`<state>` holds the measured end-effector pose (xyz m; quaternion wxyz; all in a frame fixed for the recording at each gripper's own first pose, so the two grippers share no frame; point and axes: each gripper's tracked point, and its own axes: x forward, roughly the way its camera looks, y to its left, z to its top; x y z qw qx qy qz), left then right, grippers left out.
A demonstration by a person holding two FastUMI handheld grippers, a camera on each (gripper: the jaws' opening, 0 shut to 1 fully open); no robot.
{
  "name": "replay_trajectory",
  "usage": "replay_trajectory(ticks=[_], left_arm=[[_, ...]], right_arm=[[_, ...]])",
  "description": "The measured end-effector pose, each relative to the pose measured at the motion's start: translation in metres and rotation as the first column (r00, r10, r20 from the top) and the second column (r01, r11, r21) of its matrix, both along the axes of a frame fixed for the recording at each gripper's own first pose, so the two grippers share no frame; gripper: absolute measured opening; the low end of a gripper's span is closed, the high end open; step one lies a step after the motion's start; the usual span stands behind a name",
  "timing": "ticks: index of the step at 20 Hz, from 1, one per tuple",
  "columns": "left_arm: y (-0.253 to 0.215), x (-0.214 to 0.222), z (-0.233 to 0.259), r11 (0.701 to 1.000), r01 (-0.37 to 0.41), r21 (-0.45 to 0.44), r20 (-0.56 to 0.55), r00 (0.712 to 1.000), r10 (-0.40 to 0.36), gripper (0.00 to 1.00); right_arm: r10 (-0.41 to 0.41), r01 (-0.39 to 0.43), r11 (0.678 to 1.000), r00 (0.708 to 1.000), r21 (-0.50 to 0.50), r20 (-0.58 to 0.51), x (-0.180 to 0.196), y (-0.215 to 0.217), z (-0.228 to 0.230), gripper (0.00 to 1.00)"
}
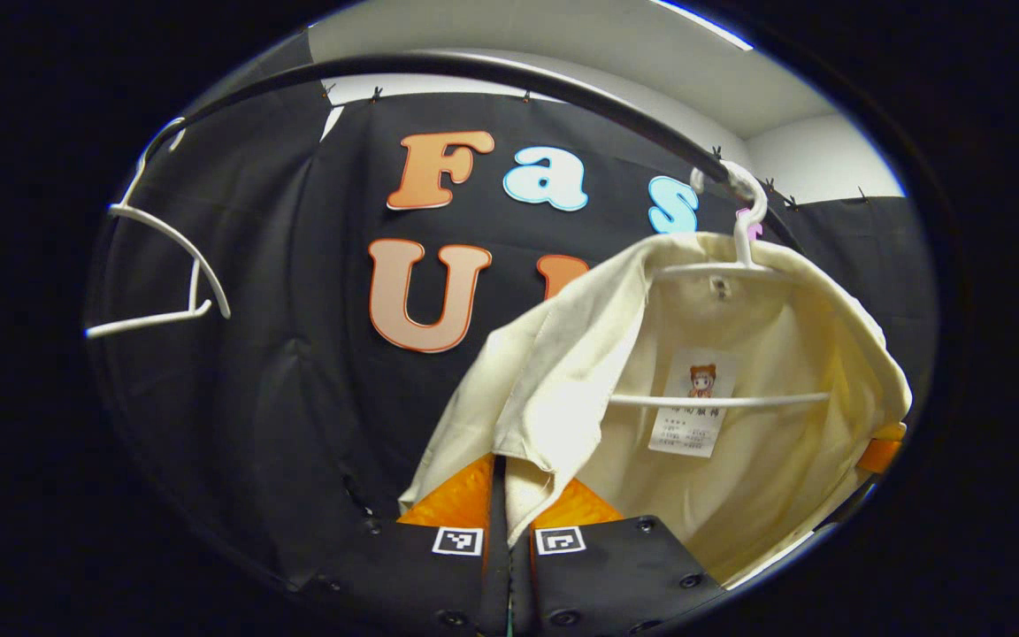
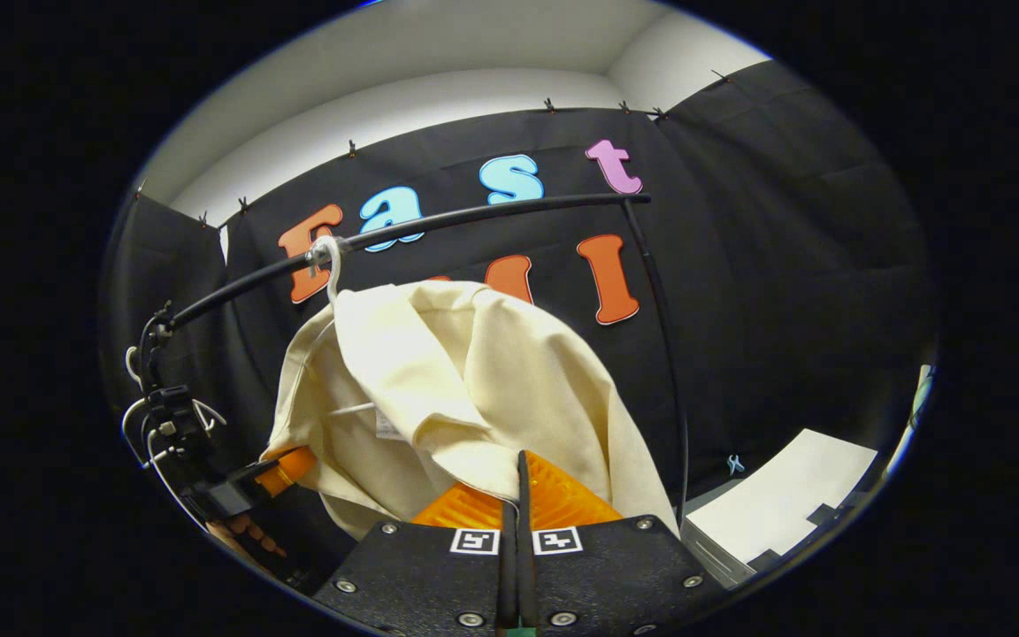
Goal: Grasp the clothes on the hanger with both hands and then place them into the laundry hamper below.
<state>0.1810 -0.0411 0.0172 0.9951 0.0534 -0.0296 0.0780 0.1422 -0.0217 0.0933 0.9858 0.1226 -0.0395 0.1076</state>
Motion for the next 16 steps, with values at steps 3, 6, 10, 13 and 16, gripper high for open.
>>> replay_trajectory(ticks=[3,6,10,13,16], left_arm=[[0.021,-0.003,0.024,1.0,-0.02,-0.013,0.034,0.999,0.02,0.08],[0.035,-0.012,0.048,0.998,-0.033,-0.061,0.079,0.996,0.038,0.08],[0.056,-0.023,0.086,0.996,-0.082,-0.038,0.172,0.981,0.087,0.08],[0.073,-0.024,0.104,0.993,-0.115,0.003,0.211,0.971,0.112,0.08],[0.075,-0.012,0.106,0.992,-0.123,0.008,0.207,0.971,0.118,0.08]], right_arm=[[-0.044,0.044,0.999,0.997,0.007,0.06,0.006,-0.016,0.032,0.0],[-0.103,0.108,0.994,0.987,-0.029,0.122,0.011,-0.035,0.057,0.0],[-0.157,0.17,0.984,0.968,-0.05,0.195,0.017,-0.058,0.095,0.0],[-0.214,0.243,0.966,0.943,-0.089,0.256,0.024,-0.074,0.117,0.0],[-0.304,0.369,0.918,0.891,-0.147,0.337,0.031,-0.095,0.149,0.0]])
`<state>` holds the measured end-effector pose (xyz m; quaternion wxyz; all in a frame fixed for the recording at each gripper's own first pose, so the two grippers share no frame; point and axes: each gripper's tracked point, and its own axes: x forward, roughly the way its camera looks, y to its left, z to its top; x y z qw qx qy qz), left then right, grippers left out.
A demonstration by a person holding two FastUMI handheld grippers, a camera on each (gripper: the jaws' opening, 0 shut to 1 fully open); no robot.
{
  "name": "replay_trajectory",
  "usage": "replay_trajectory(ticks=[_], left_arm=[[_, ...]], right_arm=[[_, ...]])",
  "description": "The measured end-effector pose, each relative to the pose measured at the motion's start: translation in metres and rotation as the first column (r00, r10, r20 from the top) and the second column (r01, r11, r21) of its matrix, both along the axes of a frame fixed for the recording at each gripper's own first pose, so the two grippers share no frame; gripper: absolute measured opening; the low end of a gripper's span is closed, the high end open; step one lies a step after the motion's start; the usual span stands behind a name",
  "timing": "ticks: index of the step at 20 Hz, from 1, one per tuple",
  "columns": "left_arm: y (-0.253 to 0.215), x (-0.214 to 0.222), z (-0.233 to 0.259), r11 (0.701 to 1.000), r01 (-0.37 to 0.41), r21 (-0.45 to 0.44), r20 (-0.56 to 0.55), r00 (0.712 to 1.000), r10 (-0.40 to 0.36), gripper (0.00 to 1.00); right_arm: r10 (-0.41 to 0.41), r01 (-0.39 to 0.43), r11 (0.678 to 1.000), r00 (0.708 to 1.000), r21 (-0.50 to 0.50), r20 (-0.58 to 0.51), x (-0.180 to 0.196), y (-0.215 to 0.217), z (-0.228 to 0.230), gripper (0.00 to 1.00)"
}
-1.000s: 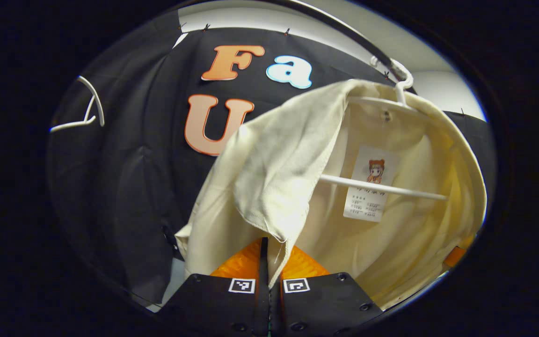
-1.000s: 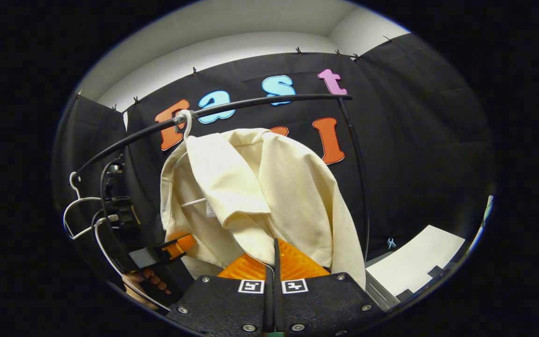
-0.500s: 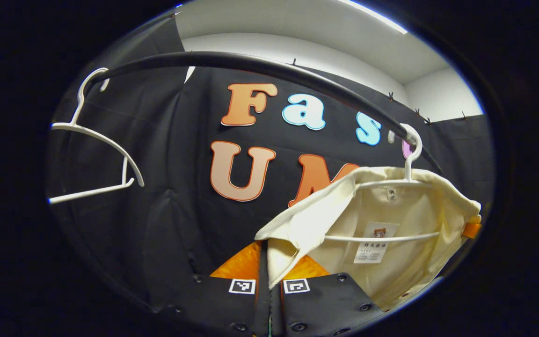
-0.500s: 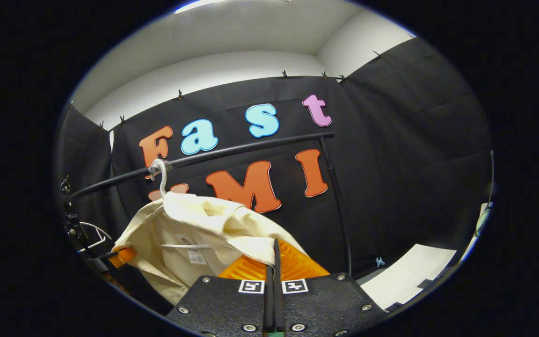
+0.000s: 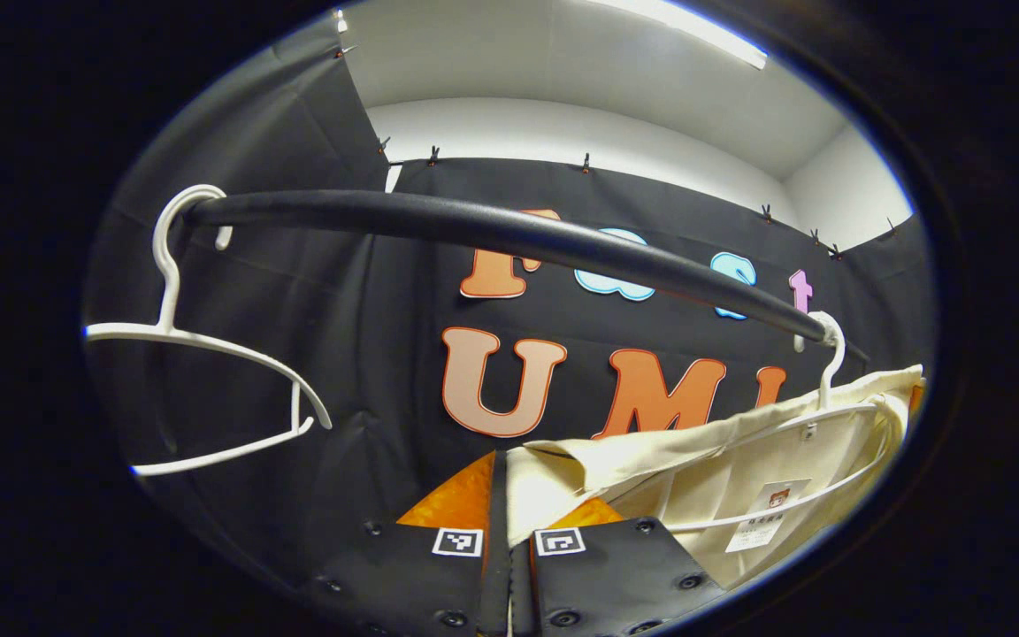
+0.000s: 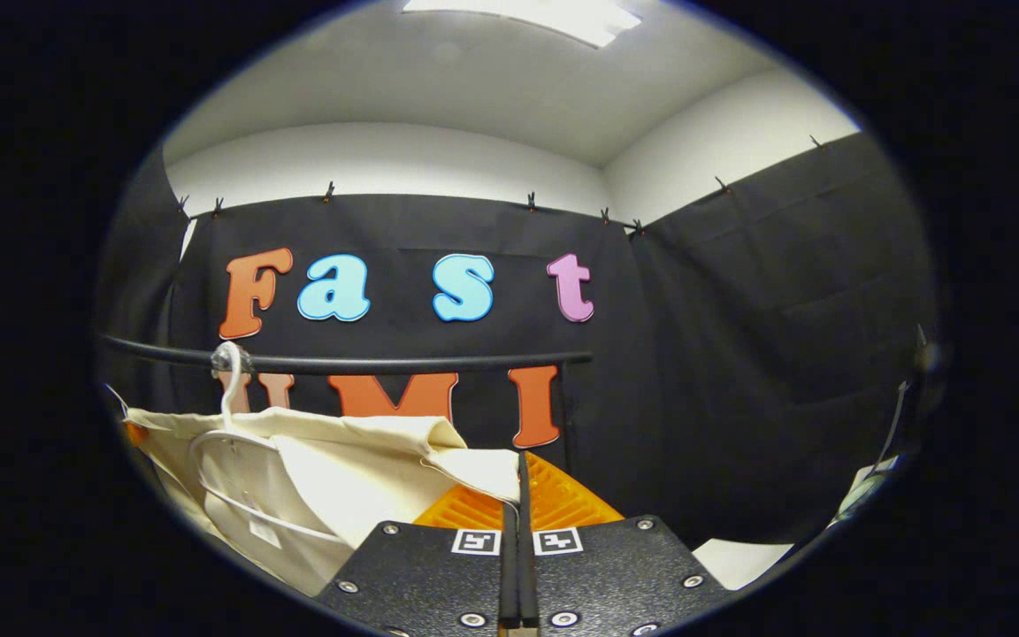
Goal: Grasp the clothes on the hanger with both hands and then place them into the laundry hamper below.
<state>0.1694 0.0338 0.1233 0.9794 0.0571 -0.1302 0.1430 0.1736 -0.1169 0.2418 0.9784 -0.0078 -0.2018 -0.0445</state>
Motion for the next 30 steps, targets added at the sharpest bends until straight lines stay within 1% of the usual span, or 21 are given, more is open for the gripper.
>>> replay_trajectory(ticks=[1,2,3,5,6,7,8,11,15,18,20,21,22,23,24,25,26,27,30], left_arm=[[0.0,0.004,0.001,1.0,-0.001,0.013,-0.002,1.0,0.001,0.08],[-0.001,0.005,0.003,1.0,-0.002,0.025,-0.001,1.0,0.002,0.08],[-0.003,0.006,0.005,0.999,0.004,0.032,0.001,1.0,-0.004,0.08],[-0.006,0.011,0.005,0.999,0.011,0.036,0.006,1.0,-0.011,0.07],[-0.006,0.015,0.004,0.999,0.007,0.039,0.0,1.0,-0.007,0.07],[-0.004,0.017,0.0,0.999,0.002,0.038,-0.008,1.0,-0.002,0.07],[-0.001,0.018,-0.004,0.999,0.0,0.033,-0.016,1.0,0.0,0.09],[0.005,0.02,-0.024,1.0,-0.004,0.009,-0.054,0.999,0.005,0.07],[0.019,0.023,-0.049,0.999,-0.021,-0.026,-0.105,0.994,0.018,0.07],[0.026,0.022,-0.068,0.999,-0.04,-0.021,-0.141,0.989,0.036,0.08],[0.043,0.024,-0.098,0.996,-0.066,-0.062,-0.198,0.979,0.053,0.08],[0.054,0.022,-0.117,0.991,-0.096,-0.09,-0.236,0.969,0.073,0.08],[0.07,0.015,-0.14,0.983,-0.143,-0.118,-0.28,0.954,0.105,0.08],[0.081,0.005,-0.165,0.973,-0.169,-0.159,-0.326,0.939,0.11,0.08],[0.081,-0.003,-0.185,0.961,-0.17,-0.22,-0.358,0.93,0.083,0.08],[0.078,-0.006,-0.198,0.952,-0.177,-0.249,-0.388,0.919,0.069,0.07],[0.076,-0.009,-0.204,0.955,-0.176,-0.239,-0.401,0.914,0.068,0.08],[0.071,-0.01,-0.202,0.963,-0.161,-0.214,-0.39,0.918,0.067,0.08],[0.044,-0.005,-0.197,0.979,-0.092,-0.18,-0.388,0.922,0.015,0.08]], right_arm=[[-0.025,0.025,1.0,1.0,-0.018,0.015,0.001,-0.004,0.01,0.05],[-0.039,0.039,0.999,0.999,-0.028,0.03,0.002,-0.007,0.018,0.05],[-0.047,0.048,0.998,0.998,-0.035,0.041,0.003,-0.01,0.027,0.0],[-0.058,0.061,0.997,0.996,-0.052,0.062,0.008,-0.015,0.038,0.0],[-0.061,0.064,0.996,0.997,-0.059,0.048,0.014,-0.017,0.032,0.0],[-0.057,0.058,0.996,0.998,-0.062,0.017,0.023,-0.018,0.019,0.04],[-0.048,0.047,0.997,0.999,-0.064,-0.022,0.03,-0.017,0.001,0.0],[-0.003,-0.004,0.999,0.99,-0.047,-0.142,0.046,-0.012,-0.056,0.0],[0.058,-0.061,0.998,0.964,-0.004,-0.26,0.044,-0.003,-0.125,0.0],[0.075,-0.069,0.997,0.94,0.031,-0.331,0.04,0.002,-0.169,0.0],[0.092,-0.075,0.995,0.921,0.058,-0.378,0.04,0.008,-0.192,0.0],[0.094,-0.071,0.995,0.911,0.07,-0.401,0.037,0.009,-0.203,0.0],[0.091,-0.063,0.995,0.903,0.08,-0.421,0.035,0.008,-0.213,0.0],[0.081,-0.049,0.995,0.894,0.084,-0.44,0.033,0.003,-0.224,0.0],[0.106,-0.063,0.992,0.881,0.108,-0.461,0.032,0.006,-0.233,0.0],[0.12,-0.067,0.99,0.868,0.126,-0.482,0.032,0.007,-0.242,0.0],[0.12,-0.064,0.99,0.861,0.129,-0.494,0.03,0.007,-0.248,0.0],[0.107,-0.053,0.991,0.857,0.121,-0.504,0.027,0.004,-0.255,0.0],[0.093,-0.043,0.993,0.85,0.107,-0.518,0.021,0.003,-0.265,0.0]])
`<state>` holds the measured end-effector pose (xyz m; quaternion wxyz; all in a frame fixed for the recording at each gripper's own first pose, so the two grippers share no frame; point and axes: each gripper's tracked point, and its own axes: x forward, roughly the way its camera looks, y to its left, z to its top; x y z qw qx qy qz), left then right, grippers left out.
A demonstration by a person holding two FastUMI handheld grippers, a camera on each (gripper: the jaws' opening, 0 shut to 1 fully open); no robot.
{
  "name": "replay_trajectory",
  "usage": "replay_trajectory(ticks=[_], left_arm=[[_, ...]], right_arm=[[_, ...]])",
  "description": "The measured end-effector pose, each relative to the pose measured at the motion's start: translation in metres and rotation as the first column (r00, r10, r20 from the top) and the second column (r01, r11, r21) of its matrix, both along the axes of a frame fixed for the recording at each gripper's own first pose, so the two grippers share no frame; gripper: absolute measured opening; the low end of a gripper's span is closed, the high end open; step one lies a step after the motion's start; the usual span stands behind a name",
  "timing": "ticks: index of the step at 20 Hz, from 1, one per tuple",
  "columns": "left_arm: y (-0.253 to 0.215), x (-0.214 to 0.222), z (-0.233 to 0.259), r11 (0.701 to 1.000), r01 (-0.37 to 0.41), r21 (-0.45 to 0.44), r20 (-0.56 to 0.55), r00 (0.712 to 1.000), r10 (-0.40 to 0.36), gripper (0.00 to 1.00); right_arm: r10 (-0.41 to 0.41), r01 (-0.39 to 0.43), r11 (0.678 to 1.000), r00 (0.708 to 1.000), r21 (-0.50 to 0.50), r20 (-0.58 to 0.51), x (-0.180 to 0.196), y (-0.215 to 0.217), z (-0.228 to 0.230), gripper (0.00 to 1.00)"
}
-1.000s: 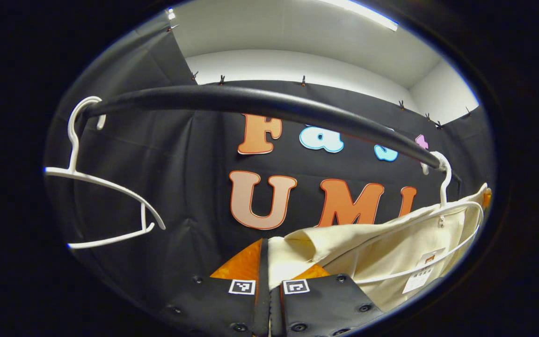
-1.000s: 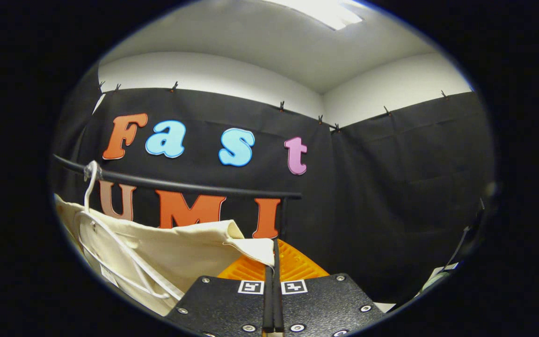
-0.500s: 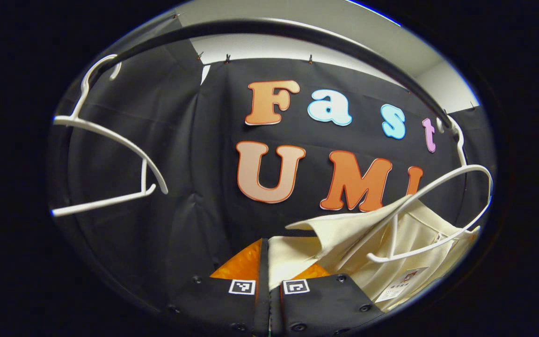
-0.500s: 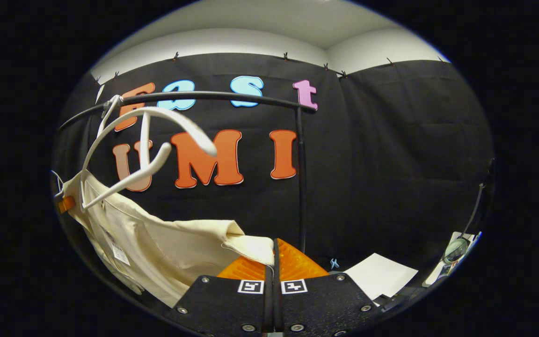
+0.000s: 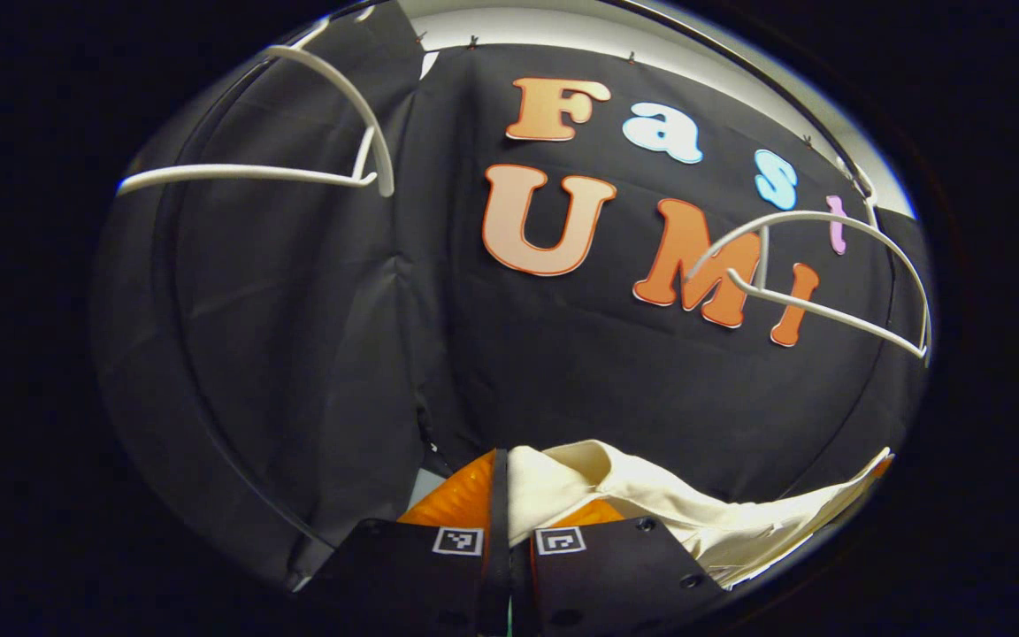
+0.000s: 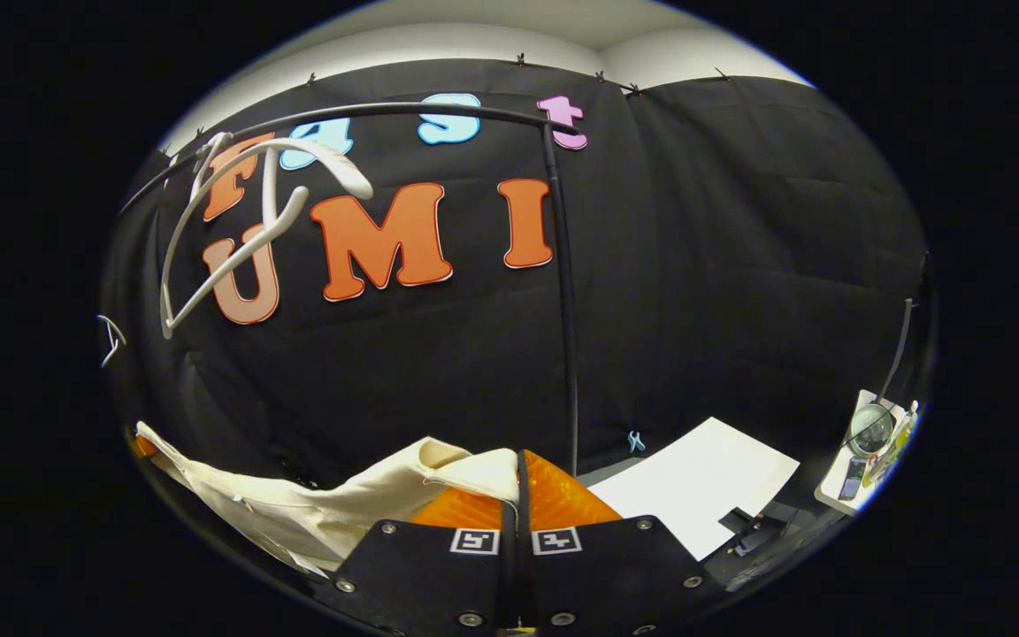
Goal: Grasp the clothes on the hanger with both hands and then place them into the laundry hamper below.
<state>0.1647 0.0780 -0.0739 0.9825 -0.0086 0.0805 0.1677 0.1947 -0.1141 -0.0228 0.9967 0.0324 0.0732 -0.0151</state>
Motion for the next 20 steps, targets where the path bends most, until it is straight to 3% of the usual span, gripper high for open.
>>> replay_trajectory(ticks=[7,14,17,20], left_arm=[[-0.08,-0.006,-0.028,0.986,0.16,-0.04,-0.077,0.984,-0.163,0.08],[-0.164,-0.017,-0.047,0.947,0.315,-0.057,-0.137,0.937,-0.32,0.08],[-0.174,-0.02,-0.052,0.937,0.345,-0.049,-0.153,0.925,-0.349,0.07],[-0.171,-0.023,-0.071,0.947,0.313,-0.075,-0.192,0.927,-0.322,0.08]], right_arm=[[0.031,-0.031,0.997,0.999,0.067,-0.007,-0.018,0.031,-0.013,0.0],[0.16,-0.16,0.984,0.987,0.073,-0.003,-0.036,0.084,-0.019,0.0],[0.24,-0.24,0.97,0.971,0.047,0.003,-0.039,0.111,-0.021,0.0],[0.308,-0.307,0.951,0.951,0.038,-0.028,-0.041,0.138,-0.036,0.0]])
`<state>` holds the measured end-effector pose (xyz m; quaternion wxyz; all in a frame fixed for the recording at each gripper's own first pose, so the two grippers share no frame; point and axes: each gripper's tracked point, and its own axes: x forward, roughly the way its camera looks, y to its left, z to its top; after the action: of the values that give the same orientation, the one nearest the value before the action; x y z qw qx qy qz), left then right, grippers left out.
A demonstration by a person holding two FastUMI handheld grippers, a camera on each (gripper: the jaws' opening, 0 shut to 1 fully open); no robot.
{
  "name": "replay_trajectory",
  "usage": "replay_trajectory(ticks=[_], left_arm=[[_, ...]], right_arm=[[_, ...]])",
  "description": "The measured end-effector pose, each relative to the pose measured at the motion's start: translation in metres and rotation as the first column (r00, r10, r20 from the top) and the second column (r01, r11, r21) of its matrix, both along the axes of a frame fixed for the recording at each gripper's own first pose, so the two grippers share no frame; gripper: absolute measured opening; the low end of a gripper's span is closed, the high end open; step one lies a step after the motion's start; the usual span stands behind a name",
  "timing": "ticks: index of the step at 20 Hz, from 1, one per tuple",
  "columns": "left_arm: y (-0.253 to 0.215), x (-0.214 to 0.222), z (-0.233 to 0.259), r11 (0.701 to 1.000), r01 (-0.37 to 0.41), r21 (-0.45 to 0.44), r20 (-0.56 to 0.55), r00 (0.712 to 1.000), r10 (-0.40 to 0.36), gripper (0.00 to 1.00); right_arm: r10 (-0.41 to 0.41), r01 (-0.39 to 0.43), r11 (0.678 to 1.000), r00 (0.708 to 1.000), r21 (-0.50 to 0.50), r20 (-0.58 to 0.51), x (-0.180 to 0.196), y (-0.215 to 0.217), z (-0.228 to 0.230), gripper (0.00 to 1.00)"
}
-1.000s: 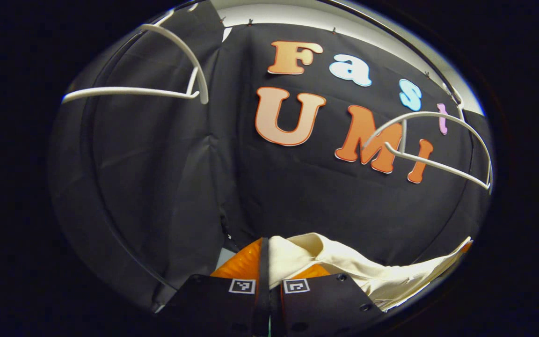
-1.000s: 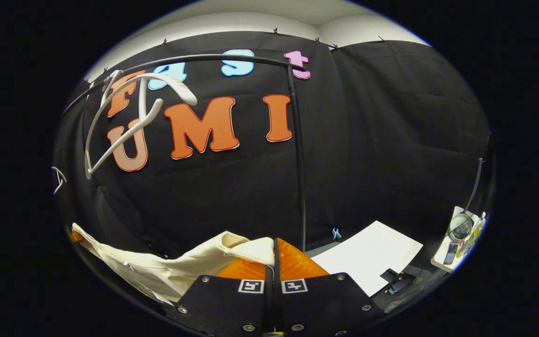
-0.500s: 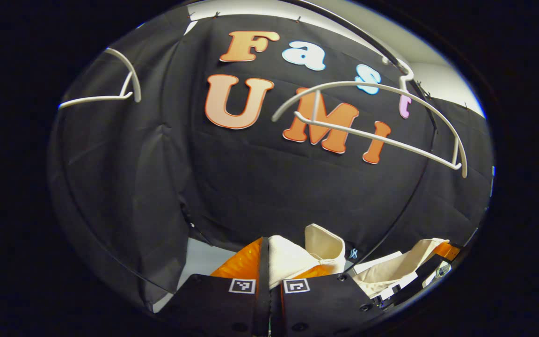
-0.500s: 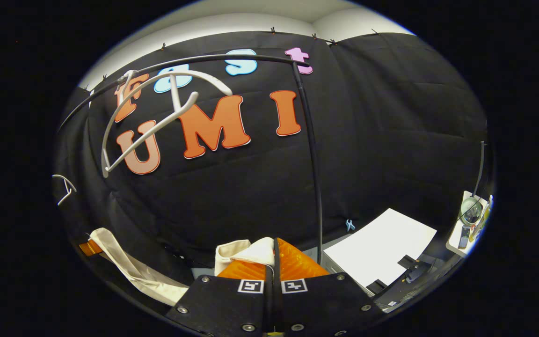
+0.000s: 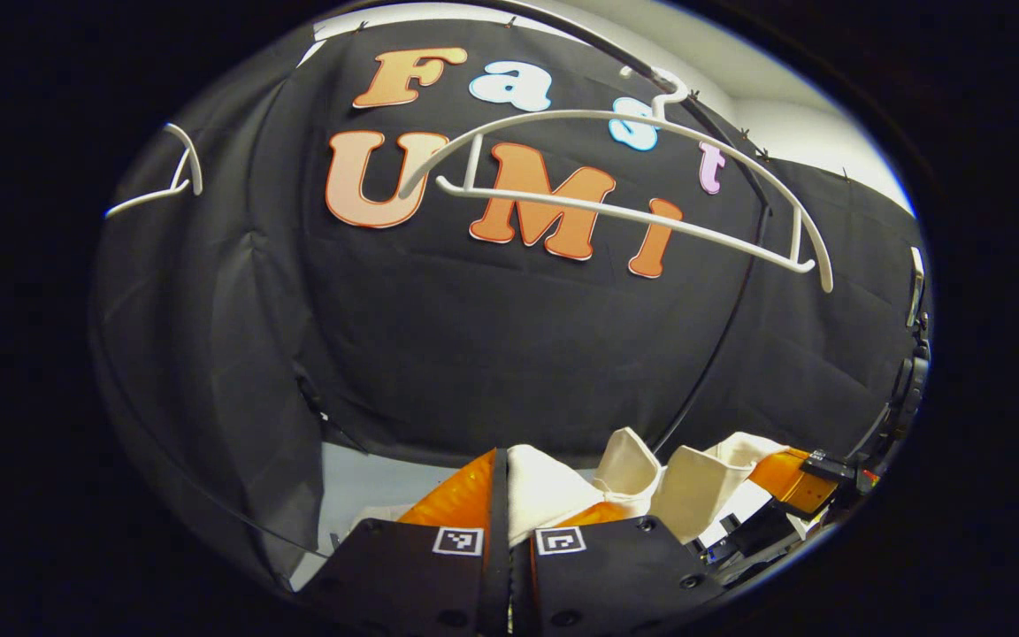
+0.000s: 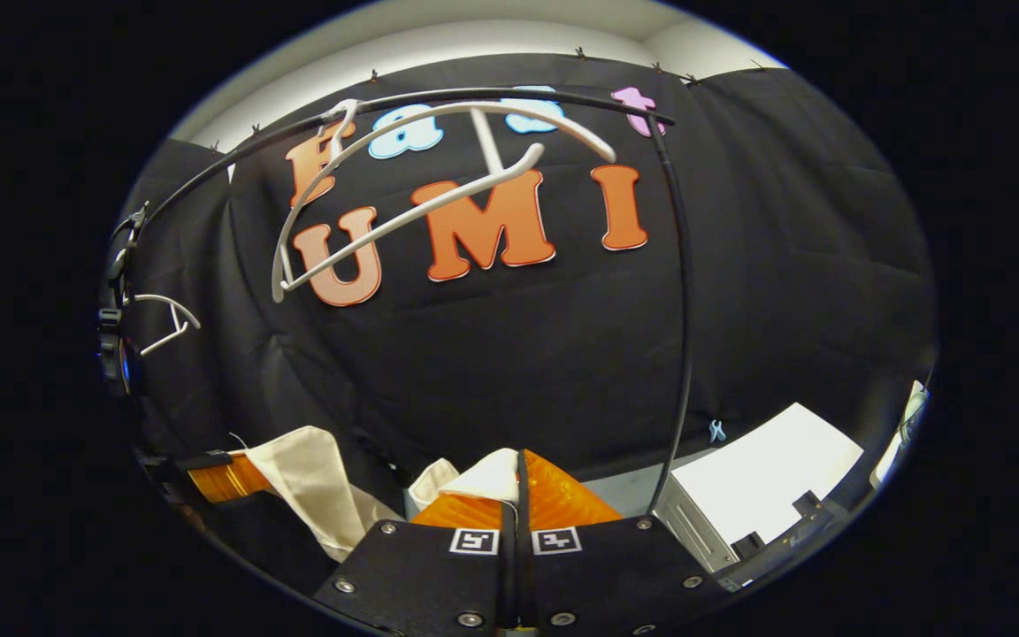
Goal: Grasp the clothes on the hanger with both hands and then place them into the laundry hamper below.
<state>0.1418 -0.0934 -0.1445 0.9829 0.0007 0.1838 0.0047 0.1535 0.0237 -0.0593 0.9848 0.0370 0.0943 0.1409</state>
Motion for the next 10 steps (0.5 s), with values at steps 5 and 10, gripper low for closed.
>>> replay_trajectory(ticks=[5,10], left_arm=[[0.026,-0.011,-0.055,0.998,-0.061,-0.028,-0.143,0.988,0.056,0.07],[0.041,-0.021,-0.116,0.995,-0.091,-0.035,-0.311,0.947,0.075,0.08]], right_arm=[[0.068,-0.076,0.994,0.992,-0.075,-0.109,0.007,0.035,-0.061,0.0],[0.115,-0.15,0.976,0.97,-0.156,-0.213,0.017,0.067,-0.123,0.0]])
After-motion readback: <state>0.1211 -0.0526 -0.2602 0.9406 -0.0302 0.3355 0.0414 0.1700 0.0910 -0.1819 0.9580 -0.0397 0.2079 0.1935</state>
